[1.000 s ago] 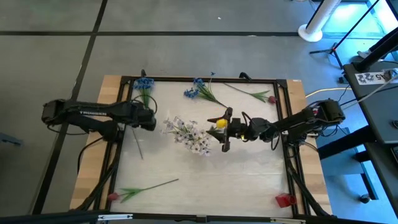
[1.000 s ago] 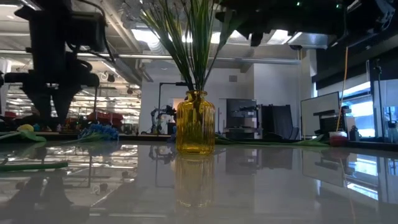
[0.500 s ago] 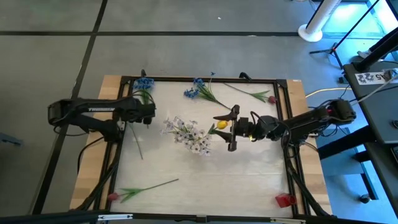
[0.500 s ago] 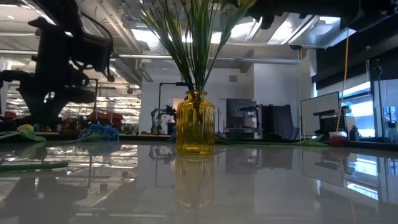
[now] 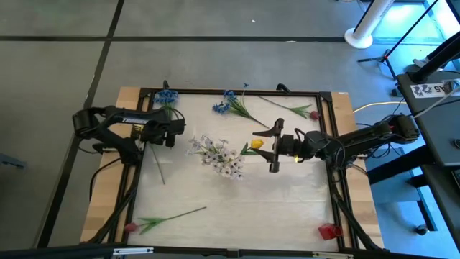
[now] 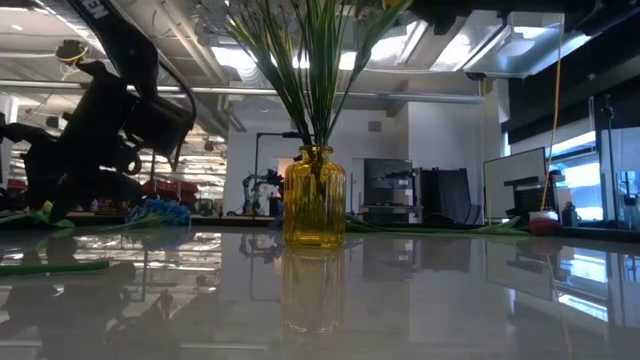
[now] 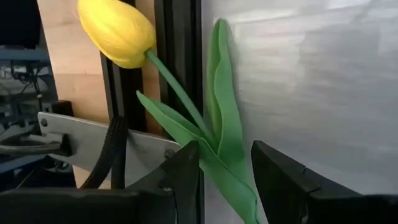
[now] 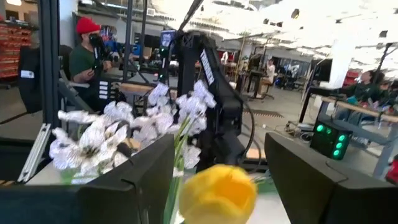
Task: Sort flowers into vase by color
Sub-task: Put the yellow flower into the yellow vase
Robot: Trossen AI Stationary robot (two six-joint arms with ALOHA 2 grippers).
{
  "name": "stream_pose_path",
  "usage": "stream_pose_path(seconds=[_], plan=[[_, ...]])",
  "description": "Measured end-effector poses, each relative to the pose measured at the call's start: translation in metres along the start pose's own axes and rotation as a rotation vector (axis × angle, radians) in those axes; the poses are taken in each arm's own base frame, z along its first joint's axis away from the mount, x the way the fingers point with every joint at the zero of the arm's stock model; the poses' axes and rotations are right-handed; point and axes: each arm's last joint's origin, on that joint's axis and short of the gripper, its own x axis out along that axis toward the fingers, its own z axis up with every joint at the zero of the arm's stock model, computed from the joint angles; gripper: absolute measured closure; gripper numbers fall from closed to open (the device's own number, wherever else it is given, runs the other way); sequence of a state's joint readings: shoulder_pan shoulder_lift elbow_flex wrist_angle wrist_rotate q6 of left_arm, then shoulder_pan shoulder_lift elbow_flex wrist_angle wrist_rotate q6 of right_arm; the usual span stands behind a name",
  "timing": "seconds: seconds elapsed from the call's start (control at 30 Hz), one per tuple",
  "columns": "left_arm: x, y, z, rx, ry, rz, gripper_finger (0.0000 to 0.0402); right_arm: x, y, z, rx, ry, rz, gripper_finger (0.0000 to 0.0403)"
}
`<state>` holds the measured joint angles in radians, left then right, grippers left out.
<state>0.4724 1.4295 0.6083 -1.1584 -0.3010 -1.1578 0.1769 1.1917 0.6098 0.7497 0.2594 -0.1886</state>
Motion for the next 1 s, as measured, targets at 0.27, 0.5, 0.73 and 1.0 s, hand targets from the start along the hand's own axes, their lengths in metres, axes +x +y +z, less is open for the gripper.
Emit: stream_pose_path(seconds=[0.27, 0.5, 0.73, 1.0], plan=[[0.01, -0.004, 0.006, 0.004, 0.069, 0.052, 0.0315, -0.008, -0.004, 0.011, -0.023, -0.021, -0.005, 0.0155], [0.005, -0.006, 0.007, 0.039, 0.044, 0.058, 0.0392, -0.016, -0.007, 0.015, -0.036, 0.024, 0.005, 0.0155], [-0.041, -0.008, 0.003, 0.113, -0.131, -0.053, 0.0392, -0.021, -0.007, 0.013, -0.048, 0.074, 0.062, 0.0155], [-0.098, 0.005, -0.061, 0.226, -0.471, -0.468, 0.0392, -0.038, -0.001, 0.014, -0.134, 0.194, -0.003, 0.0155]])
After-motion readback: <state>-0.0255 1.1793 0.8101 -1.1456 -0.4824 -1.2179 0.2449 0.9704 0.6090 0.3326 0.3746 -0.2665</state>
